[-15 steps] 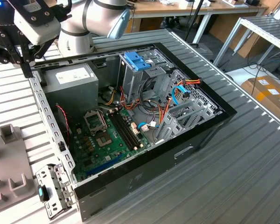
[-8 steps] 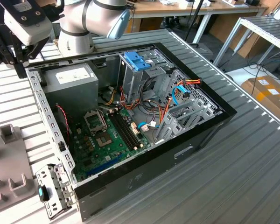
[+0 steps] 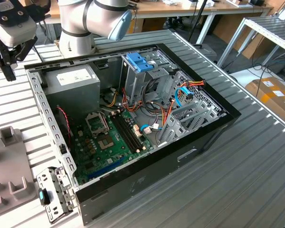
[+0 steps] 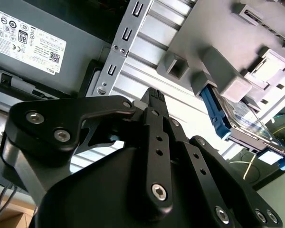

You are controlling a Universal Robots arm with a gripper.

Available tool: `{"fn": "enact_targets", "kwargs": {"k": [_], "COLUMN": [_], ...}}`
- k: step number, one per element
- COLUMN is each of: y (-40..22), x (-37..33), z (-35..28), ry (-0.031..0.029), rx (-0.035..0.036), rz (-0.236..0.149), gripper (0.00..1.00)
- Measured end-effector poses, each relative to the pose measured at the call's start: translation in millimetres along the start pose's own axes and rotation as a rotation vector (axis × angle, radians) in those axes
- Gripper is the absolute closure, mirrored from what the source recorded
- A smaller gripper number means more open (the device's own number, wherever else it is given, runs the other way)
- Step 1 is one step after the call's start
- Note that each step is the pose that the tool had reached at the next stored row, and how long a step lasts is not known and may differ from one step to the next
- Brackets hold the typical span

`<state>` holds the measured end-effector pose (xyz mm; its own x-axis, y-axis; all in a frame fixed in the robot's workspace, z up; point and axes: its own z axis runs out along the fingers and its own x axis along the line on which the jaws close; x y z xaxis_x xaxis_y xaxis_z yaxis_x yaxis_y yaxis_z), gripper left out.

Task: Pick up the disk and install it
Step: 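Reach for the disk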

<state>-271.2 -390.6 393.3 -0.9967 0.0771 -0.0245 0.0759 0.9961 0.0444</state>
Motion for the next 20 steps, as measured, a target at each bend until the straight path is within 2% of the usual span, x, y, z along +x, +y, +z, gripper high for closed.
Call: {"fn": "enact_targets", "kwargs": {"k": [6,16,20], "y": [0.2,-0.2,-0.6], "x": [17.7,40.6,56.0], "z": [-0.4,-0.9,-1.3], "ry": [0.0,-0.0001,0.0], "rx": [0.0,0.0,0.0001], "rz": [0.001,0.002,0.002], "gripper": [0.89,0.89,0.89]}}
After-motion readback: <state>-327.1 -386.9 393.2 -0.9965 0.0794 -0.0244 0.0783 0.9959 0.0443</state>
